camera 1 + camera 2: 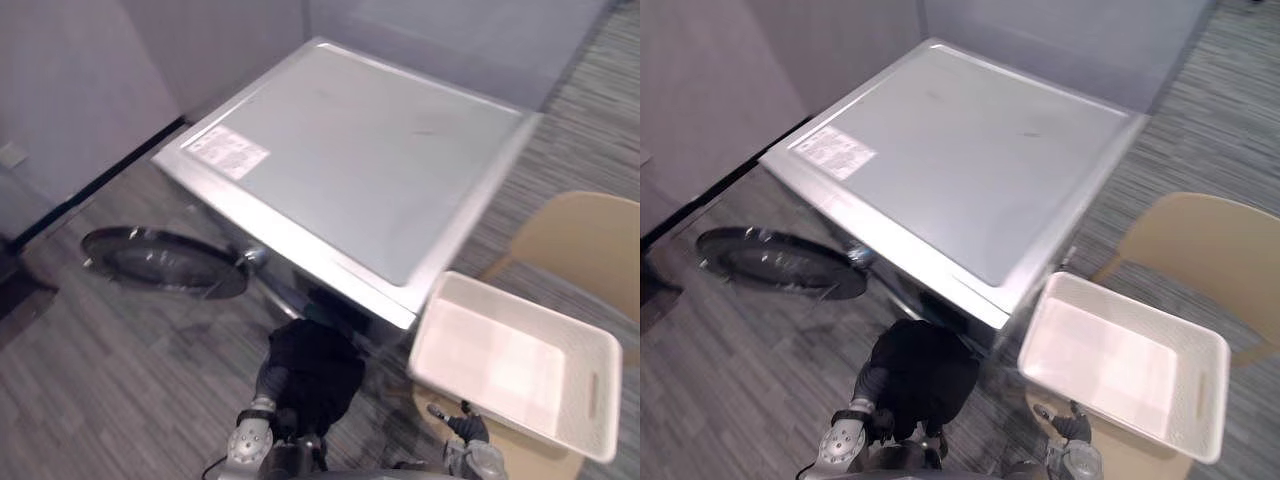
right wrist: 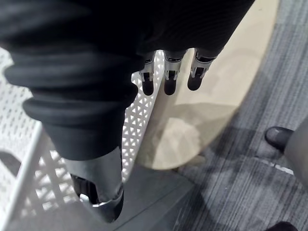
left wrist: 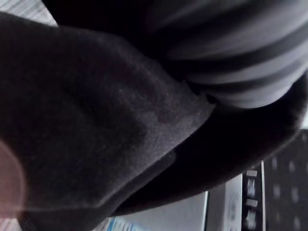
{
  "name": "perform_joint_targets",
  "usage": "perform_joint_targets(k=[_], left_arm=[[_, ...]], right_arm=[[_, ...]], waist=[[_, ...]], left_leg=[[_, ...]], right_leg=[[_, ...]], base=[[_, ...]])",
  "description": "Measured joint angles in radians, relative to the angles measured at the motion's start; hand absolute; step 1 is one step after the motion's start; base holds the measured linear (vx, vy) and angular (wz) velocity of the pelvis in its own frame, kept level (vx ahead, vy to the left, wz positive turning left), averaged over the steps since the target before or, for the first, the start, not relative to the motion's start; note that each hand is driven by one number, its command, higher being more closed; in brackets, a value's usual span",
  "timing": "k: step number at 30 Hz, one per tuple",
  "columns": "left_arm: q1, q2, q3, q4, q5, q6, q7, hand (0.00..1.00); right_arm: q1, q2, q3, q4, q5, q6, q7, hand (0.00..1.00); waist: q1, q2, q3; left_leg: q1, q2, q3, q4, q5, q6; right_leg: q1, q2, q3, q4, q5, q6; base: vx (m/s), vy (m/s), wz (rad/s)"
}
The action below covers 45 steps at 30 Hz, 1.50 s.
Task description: Pick up the laundry basket with both hands and put the clothes into the washing machine.
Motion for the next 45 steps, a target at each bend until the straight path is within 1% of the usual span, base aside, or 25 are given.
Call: perform_joint_targets(k=[1,2,4,5,6,7,9,10,11,13,14,16,20,21,22,26,28,31,34,35,37,38,40,41,45], left_arm=[[-0.009,0.001,-0.003,0.0,0.0,-0.001,0.005,1.0],[-0.034,-0.002,-0.013,0.019,0.0,-0.001,0.009,1.0],[-0.052,-0.003,-0.05,0.024,0.0,-0.001,0.012,1.0],[-0.068,-0.006,-0.091,0.024,0.0,-0.008,0.009,1.0],[-0.081,-0.013,-0.112,0.026,0.001,-0.012,0.006,1.0],[-0.115,-0.009,-0.133,0.043,0.001,-0.011,0.0,1.0],[-0.147,0.004,-0.135,0.045,0.002,-0.012,-0.006,1.0],[-0.157,0.013,-0.136,0.047,0.002,-0.012,-0.006,1.0],[-0.155,0.03,-0.136,0.048,0.002,-0.011,-0.005,1.0],[-0.155,0.055,-0.138,0.051,0.001,-0.011,0.004,1.0],[-0.148,0.06,-0.138,0.05,0.001,-0.011,0.015,1.0],[-0.13,0.063,-0.142,0.049,0.001,-0.012,0.015,1.0],[-0.105,0.06,-0.139,0.049,0.001,-0.012,0.013,1.0],[-0.093,0.06,-0.14,0.05,0.002,-0.012,0.013,1.0],[-0.081,0.062,-0.143,0.05,0.002,-0.011,0.013,1.0],[-0.06,0.072,-0.167,0.056,0.019,-0.008,0.008,1.0],[-0.034,0.061,-0.165,0.037,0.022,-0.007,-0.001,1.0],[-0.005,0.057,-0.168,-0.023,0.022,-0.008,-0.013,1.0],[-0.026,0.025,-0.169,-0.017,0.023,-0.01,-0.014,1.0],[-0.036,0.023,-0.17,-0.005,0.027,-0.01,-0.013,1.0],[-0.049,0.021,-0.172,0.017,0.035,-0.01,-0.013,1.0],[-0.06,0.016,-0.176,0.037,0.04,-0.01,-0.011,1.0],[-0.08,0.059,-0.174,0.062,0.04,-0.006,-0.008,1.0],[-0.066,0.081,-0.171,0.062,0.04,-0.006,-0.008,1.0],[-0.023,0.102,-0.159,0.063,0.039,-0.006,-0.011,1.0]], right_arm=[[0.001,0.007,0.004,-0.01,0.0,-0.003,0.0,0.0],[0.004,0.01,0.022,-0.037,0.0,-0.007,0.0,0.0],[-0.009,0.006,0.037,-0.045,-0.001,-0.008,-0.002,0.0],[-0.001,-0.005,0.037,-0.058,0.0,-0.008,-0.002,0.0],[0.002,-0.012,0.037,-0.064,0.0,-0.007,-0.002,0.0],[-0.001,-0.007,0.037,-0.064,0.0,-0.006,-0.001,0.0],[-0.002,0.009,0.039,-0.063,-0.001,0.003,-0.001,0.0],[-0.003,0.03,0.048,-0.066,-0.002,0.01,0.0,0.0],[-0.002,0.042,0.058,-0.066,0.0,0.022,-0.009,0.0],[0.025,0.034,0.059,-0.065,0.001,0.024,0.001,0.0],[0.037,0.037,0.059,-0.072,0.004,0.02,0.008,0.0],[0.045,0.032,0.06,-0.073,0.003,0.017,0.014,0.0],[0.031,0.027,0.086,-0.075,0.004,0.0,0.021,0.0],[0.029,0.026,0.085,-0.076,0.004,-0.008,0.021,0.0],[0.03,0.026,0.084,-0.076,0.003,-0.014,0.021,0.0],[0.051,0.041,0.079,-0.084,0.006,-0.005,0.022,0.0],[0.086,0.047,0.102,-0.122,0.013,0.011,0.022,0.0],[0.111,0.04,0.12,-0.142,0.032,0.039,0.042,0.0],[0.095,0.041,0.115,-0.136,0.03,0.021,0.029,0.0],[0.072,0.041,0.113,-0.109,0.027,0.018,0.018,0.0],[0.056,0.038,0.099,-0.103,0.021,0.017,0.017,0.0],[0.043,0.028,0.084,-0.096,0.017,0.015,0.016,0.0],[0.046,0.056,0.078,-0.093,0.01,0.009,0.018,0.0],[0.051,0.071,0.078,-0.093,0.011,0.009,0.018,0.0],[0.036,0.075,0.081,-0.066,0.01,0.002,0.019,0.0]], waist=[[0.0,-0.016,0.0],[-0.022,-0.016,0.008],[-0.029,-0.018,0.007],[-0.041,-0.006,0.003],[-0.046,0.006,-0.004],[-0.052,0.008,-0.005],[-0.05,-0.014,0.007],[-0.049,-0.022,0.012],[-0.05,-0.015,0.014],[-0.057,-0.006,0.029],[-0.054,-0.012,0.04],[-0.058,-0.014,0.039],[-0.062,-0.007,0.042],[-0.077,-0.009,0.041],[-0.085,-0.011,0.038],[-0.059,-0.011,0.037],[-0.044,-0.019,0.039],[0.005,-0.019,0.03],[0.001,-0.012,0.025],[0.0,-0.009,0.023],[0.001,0.01,0.012],[0.002,0.039,-0.003],[0.001,-0.008,-0.007],[0.001,-0.019,-0.014],[-0.001,-0.025,-0.027]], left_leg=[[0.001,-0.014,-0.011,0.001,-0.002,-0.001],[-0.027,0.032,0.039,0.123,-0.119,-0.007],[-0.04,0.139,0.188,0.252,-0.201,-0.004],[-0.039,0.171,0.19,0.242,-0.181,-0.038],[-0.044,0.174,0.145,0.229,-0.178,-0.107],[-0.06,0.134,0.143,0.254,-0.196,-0.092],[-0.086,0.103,0.145,0.306,-0.236,-0.06],[-0.1,0.08,0.144,0.337,-0.264,-0.037],[-0.077,0.054,0.139,0.318,-0.285,-0.015],[-0.02,0.023,0.103,0.276,-0.295,-0.01],[0.037,-0.006,0.081,0.239,-0.296,-0.007],[0.099,-0.043,0.049,0.201,-0.303,0.003],[0.166,-0.09,-0.013,0.127,-0.284,0.003],[0.171,-0.104,-0.051,0.117,-0.277,-0.006],[0.177,-0.114,-0.087,0.114,-0.275,-0.01],[0.158,-0.086,-0.091,0.217,-0.279,-0.05],[0.064,0.001,-0.002,0.569,-0.281,-0.093],[-0.017,0.146,0.02,0.751,-0.321,-0.083],[-0.027,0.154,-0.172,0.526,-0.32,-0.092],[0.004,0.123,-0.313,0.371,-0.304,-0.117],[0.032,0.106,-0.418,0.266,-0.252,-0.153],[0.05,0.11,-0.488,0.226,-0.236,-0.21],[0.07,0.08,-0.436,0.221,-0.241,-0.193],[0.086,0.071,-0.384,0.217,-0.248,-0.181],[0.14,0.071,-0.205,0.208,-0.294,-0.155]], right_leg=[[-0.006,-0.004,-0.01,-0.078,0.053,-0.03],[0.018,-0.016,-0.02,-0.066,0.143,-0.003],[0.018,-0.055,-0.029,-0.011,0.143,-0.002],[0.026,-0.072,-0.036,-0.007,0.153,0.019],[0.022,-0.087,-0.037,-0.008,0.161,0.04],[0.019,-0.132,-0.038,-0.006,0.184,0.067],[0.007,-0.178,-0.038,0.024,0.196,0.076],[-0.014,-0.217,-0.015,0.085,0.2,0.026],[-0.076,-0.24,0.108,0.179,0.194,-0.123],[-0.126,-0.156,0.393,0.276,0.085,-0.057],[-0.129,-0.096,0.466,0.332,0.012,-0.055],[-0.161,-0.012,0.504,0.391,-0.064,-0.065],[-0.271,0.143,0.488,0.291,-0.072,-0.076],[-0.288,0.164,0.49,0.226,-0.019,-0.11],[-0.276,0.168,0.49,0.201,0.047,-0.143],[-0.184,0.178,0.432,0.103,0.051,-0.157],[-0.069,0.191,0.435,0.028,0.059,-0.163],[-0.021,0.215,0.527,-0.008,0.068,-0.16],[-0.016,0.214,0.612,-0.027,0.089,-0.132],[-0.025,0.215,0.665,-0.029,0.099,-0.115],[-0.035,0.228,0.707,-0.038,0.11,-0.094],[-0.042,0.253,0.755,-0.061,0.122,-0.066],[-0.041,0.217,0.833,-0.099,0.146,-0.037],[-0.046,0.201,0.882,-0.112,0.157,-0.019],[-0.08,0.184,1.038,-0.134,0.203,0.02]], base=[[0.05,-0.012,0.9],[0.12,0.012,0.42],[0.13,0.039,0.19],[0.04,0.067,0.11],[0.1,0.184,0.27],[0.12,0.308,0.28],[0.12,0.328,0.27],[0.1,0.334,0.23],[0.13,0.393,0.32],[0.13,0.263,0.51],[0.11,0.13,0.6],[0.09,0.112,0.55],[0.12,0.044,0.59],[0.19,0.002,1.04],[0.3,-0.018,1.14],[0.24,-0.036,0.44],[0.21,-0.049,-0.09],[0.17,0.016,-0.92],[0.13,0.157,-0.9],[0.14,0.338,-1.13],[0.1,0.349,-0.93],[0.09,0.287,-0.86],[0.02,0.348,-0.93],[-0.04,0.269,-0.98],[-0.11,0.173,-1.33]])
